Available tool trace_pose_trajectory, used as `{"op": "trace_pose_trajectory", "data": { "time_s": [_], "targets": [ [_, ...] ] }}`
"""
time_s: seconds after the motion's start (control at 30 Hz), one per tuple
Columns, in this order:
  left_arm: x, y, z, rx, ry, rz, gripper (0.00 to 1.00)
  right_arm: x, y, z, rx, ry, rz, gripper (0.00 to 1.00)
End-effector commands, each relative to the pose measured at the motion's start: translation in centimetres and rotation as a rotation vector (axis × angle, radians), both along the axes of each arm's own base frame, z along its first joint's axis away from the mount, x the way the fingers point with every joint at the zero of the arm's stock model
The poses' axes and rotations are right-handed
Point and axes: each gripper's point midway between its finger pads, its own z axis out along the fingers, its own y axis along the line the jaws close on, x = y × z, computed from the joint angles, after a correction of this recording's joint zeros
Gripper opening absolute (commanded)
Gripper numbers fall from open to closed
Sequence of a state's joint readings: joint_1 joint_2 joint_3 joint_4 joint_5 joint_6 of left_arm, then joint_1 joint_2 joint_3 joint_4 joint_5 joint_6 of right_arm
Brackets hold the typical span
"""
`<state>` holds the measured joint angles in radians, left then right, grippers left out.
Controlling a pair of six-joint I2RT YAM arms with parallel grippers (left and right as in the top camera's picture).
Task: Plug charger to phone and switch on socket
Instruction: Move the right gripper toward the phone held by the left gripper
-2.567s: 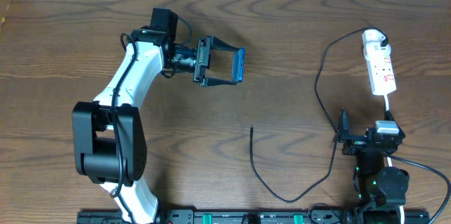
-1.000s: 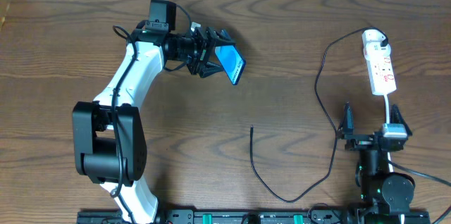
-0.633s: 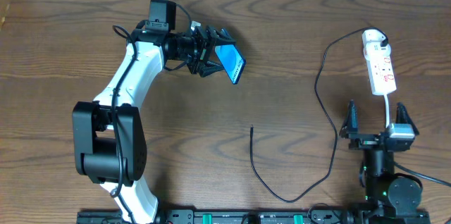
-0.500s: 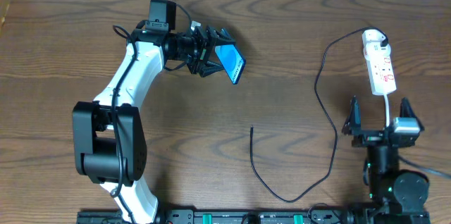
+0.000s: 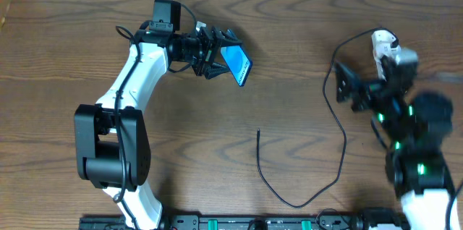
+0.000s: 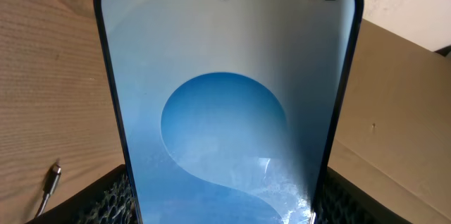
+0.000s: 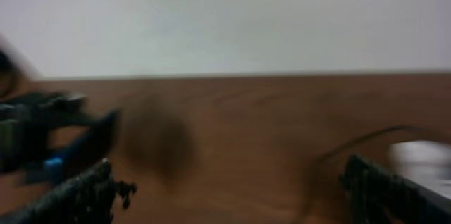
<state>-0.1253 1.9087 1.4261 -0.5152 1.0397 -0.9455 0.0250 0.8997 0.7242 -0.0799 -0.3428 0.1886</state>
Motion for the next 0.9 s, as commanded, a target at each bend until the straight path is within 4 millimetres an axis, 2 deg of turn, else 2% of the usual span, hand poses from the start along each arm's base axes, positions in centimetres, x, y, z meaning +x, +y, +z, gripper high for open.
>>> {"op": "trace_pose_trajectory", "data": {
  "time_s": [0.0, 0.1, 0.13, 0.37, 0.6, 0.7, 0.87],
  "targets": [
    [0.0, -0.1, 2.2, -0.025, -0.053, -0.009, 0.07, 0.7, 5.2, 1.1, 0.196, 0.112, 0.289, 0.99],
    [0.0, -0.1, 2.2, -0.024, -0.053, -0.009, 0.08, 2.1, 7.8, 1.8, 0.259, 0.101, 0.487, 0.99],
    [0.0, -0.1, 2.2, -0.025, -0.053, -0.009, 0.07, 3.3, 7.9, 1.1, 0.266, 0.099, 0.498, 0.99],
    [0.0, -0.1, 2.2, -0.022, -0.046, -0.003, 0.08, 6.4, 8.7, -1.2, 0.471, 0.230, 0.467, 0.99],
    [0.9, 0.8, 0.9, 0.049, 0.027, 0.098, 0.08, 6.2, 12.4, -5.1, 0.490, 0.359, 0.526, 0.99],
    [0.9, 0.8, 0.9, 0.050, 0.027, 0.098, 0.07, 5.7, 13.9, -6.0, 0.473, 0.377, 0.563, 0.99],
    [0.9, 0.8, 0.8, 0.059, 0.029, 0.105, 0.07, 5.6, 15.4, -6.5, 0.453, 0.381, 0.543, 0.99]
  ]
}}
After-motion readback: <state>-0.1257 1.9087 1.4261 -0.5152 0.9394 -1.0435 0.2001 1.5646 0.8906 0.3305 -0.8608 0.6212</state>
